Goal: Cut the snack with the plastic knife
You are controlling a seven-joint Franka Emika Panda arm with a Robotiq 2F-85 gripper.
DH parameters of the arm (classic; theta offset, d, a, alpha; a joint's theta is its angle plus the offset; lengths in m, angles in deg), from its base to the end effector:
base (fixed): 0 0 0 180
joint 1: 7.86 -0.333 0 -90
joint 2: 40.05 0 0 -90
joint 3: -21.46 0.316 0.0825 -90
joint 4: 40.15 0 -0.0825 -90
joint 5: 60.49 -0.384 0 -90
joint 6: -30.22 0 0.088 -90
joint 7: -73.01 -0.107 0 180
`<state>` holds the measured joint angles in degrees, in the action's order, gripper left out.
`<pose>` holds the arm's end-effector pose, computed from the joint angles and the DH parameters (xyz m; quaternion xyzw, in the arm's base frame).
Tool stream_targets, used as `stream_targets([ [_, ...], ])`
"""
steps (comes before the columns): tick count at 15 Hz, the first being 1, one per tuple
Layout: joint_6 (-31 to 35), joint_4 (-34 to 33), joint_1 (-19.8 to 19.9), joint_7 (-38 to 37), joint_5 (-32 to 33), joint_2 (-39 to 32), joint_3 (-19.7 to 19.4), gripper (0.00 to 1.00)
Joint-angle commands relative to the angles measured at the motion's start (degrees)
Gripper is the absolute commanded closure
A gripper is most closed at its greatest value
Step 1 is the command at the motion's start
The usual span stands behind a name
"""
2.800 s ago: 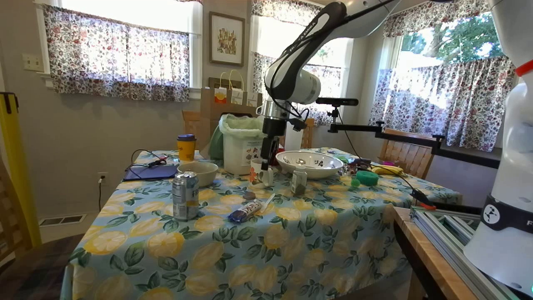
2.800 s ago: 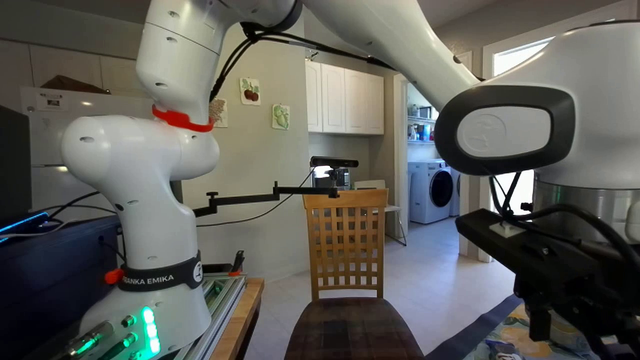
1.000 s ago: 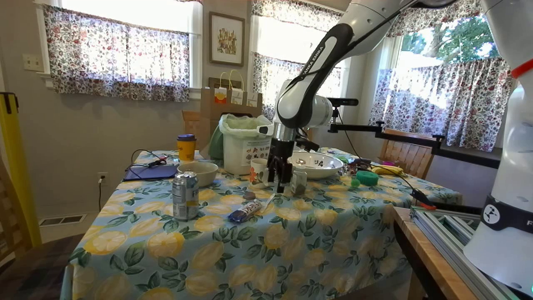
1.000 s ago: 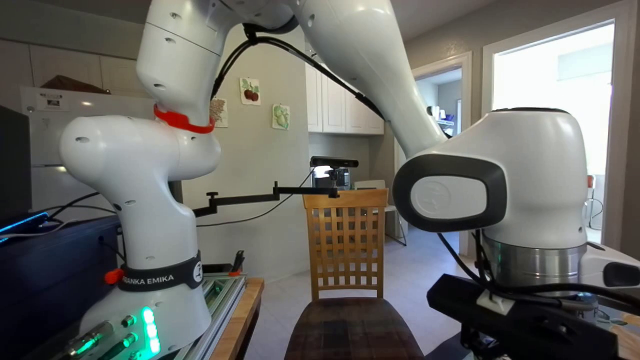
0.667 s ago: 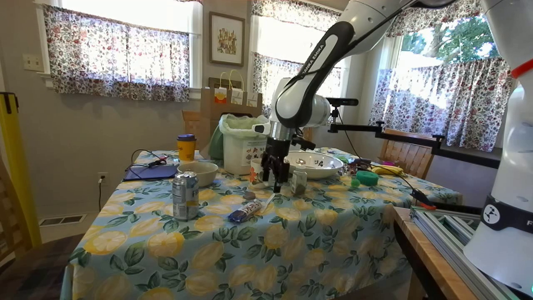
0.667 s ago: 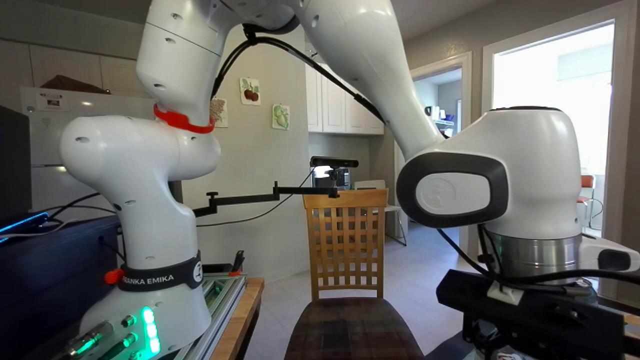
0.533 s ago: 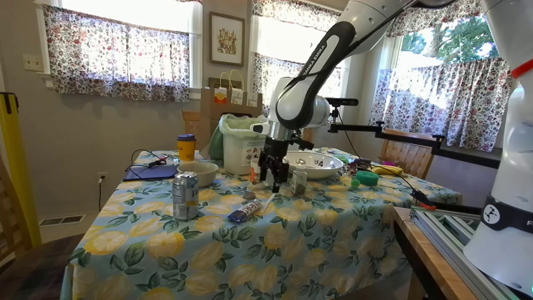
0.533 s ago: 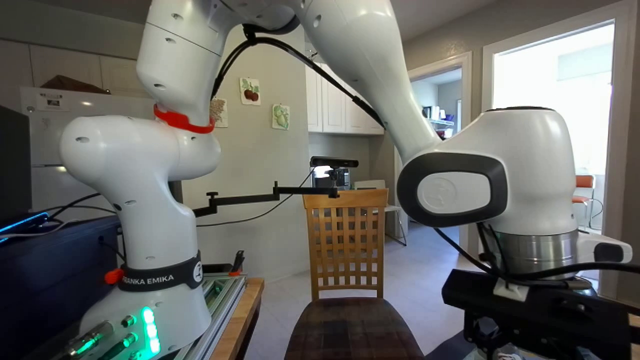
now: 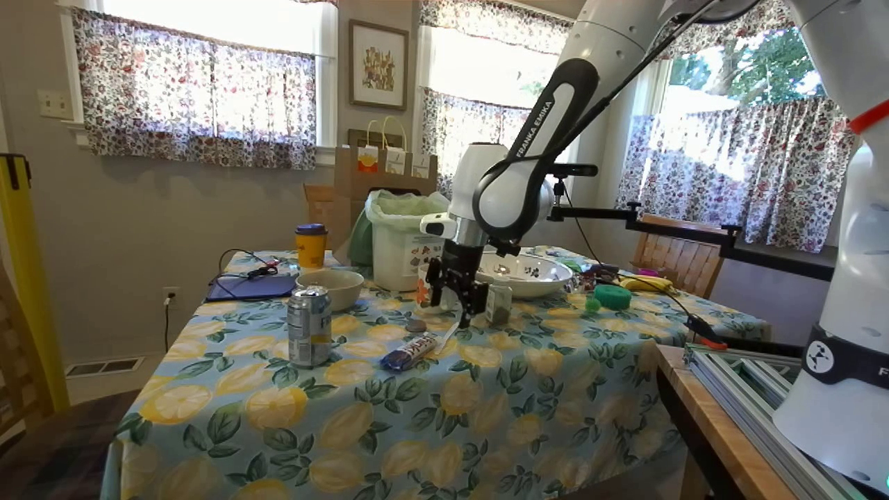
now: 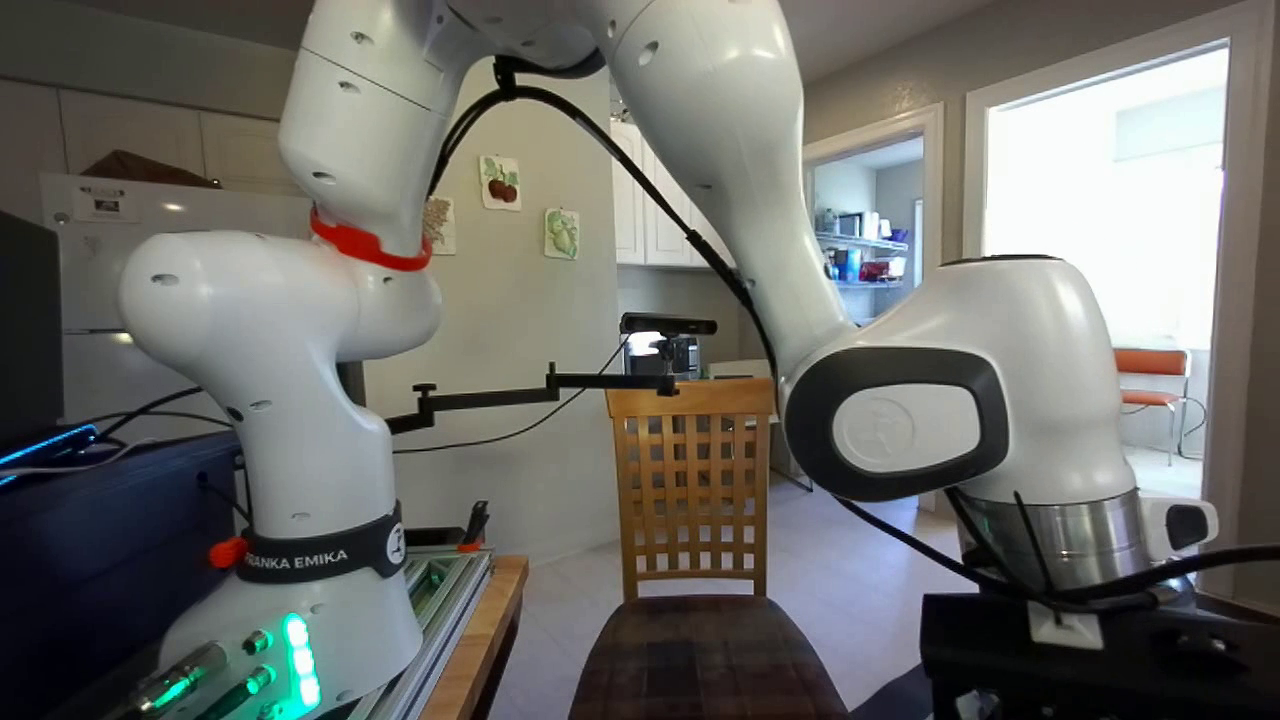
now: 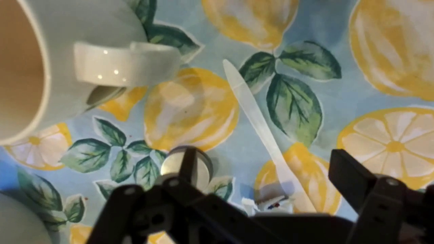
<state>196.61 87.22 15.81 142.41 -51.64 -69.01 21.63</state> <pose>0.5169 -0.2146 0.1607 0.8862 0.4544 0.0429 0.0799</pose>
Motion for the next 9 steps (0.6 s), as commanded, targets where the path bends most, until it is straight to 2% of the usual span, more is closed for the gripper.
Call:
stream_targets([
  [1, 0.28, -0.13, 1.31, 4.56, 2.09, -1.48, 0.48, 0.0],
  [9, -1.92, -2.52, 2.61, 10.02, 2.24, -3.87, 1.68, 0.0],
])
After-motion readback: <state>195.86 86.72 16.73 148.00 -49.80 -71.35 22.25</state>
